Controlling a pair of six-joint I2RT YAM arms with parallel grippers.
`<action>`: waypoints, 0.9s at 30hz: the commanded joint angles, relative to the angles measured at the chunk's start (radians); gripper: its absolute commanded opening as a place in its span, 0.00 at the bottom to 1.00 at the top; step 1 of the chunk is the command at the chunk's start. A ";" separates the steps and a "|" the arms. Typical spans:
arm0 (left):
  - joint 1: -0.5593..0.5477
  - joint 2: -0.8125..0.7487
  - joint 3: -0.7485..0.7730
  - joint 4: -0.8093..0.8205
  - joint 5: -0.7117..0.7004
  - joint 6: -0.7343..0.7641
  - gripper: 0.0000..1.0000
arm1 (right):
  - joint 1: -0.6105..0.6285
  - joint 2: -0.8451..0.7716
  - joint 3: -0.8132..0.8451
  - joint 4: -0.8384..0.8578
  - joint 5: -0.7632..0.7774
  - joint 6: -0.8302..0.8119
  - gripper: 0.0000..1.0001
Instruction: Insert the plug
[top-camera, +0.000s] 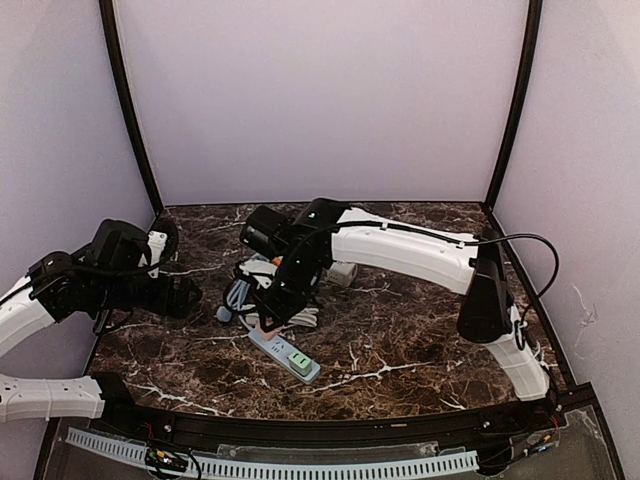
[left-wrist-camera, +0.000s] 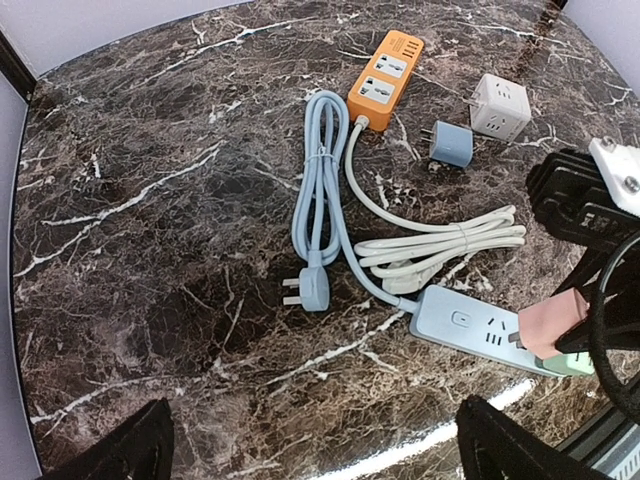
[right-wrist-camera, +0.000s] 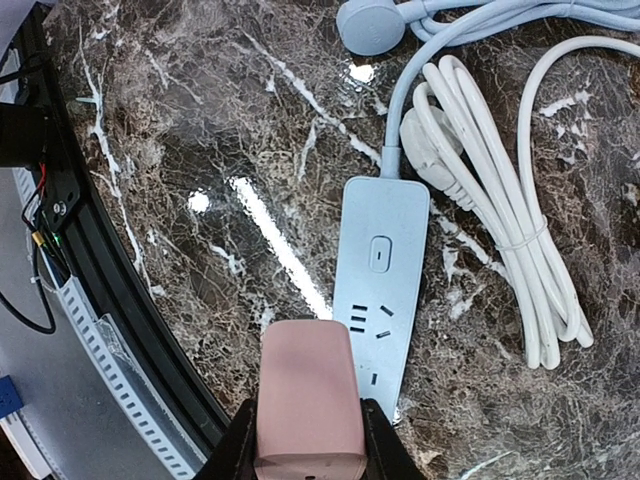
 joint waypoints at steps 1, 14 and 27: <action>0.002 -0.019 -0.023 0.008 -0.020 0.013 0.99 | 0.004 0.046 0.038 -0.051 0.032 -0.047 0.00; 0.002 -0.019 -0.021 0.008 -0.026 0.019 0.99 | 0.005 0.094 0.030 -0.090 0.043 -0.070 0.00; 0.002 -0.015 -0.022 0.008 -0.023 0.019 0.99 | 0.005 0.127 0.021 -0.064 0.060 -0.080 0.00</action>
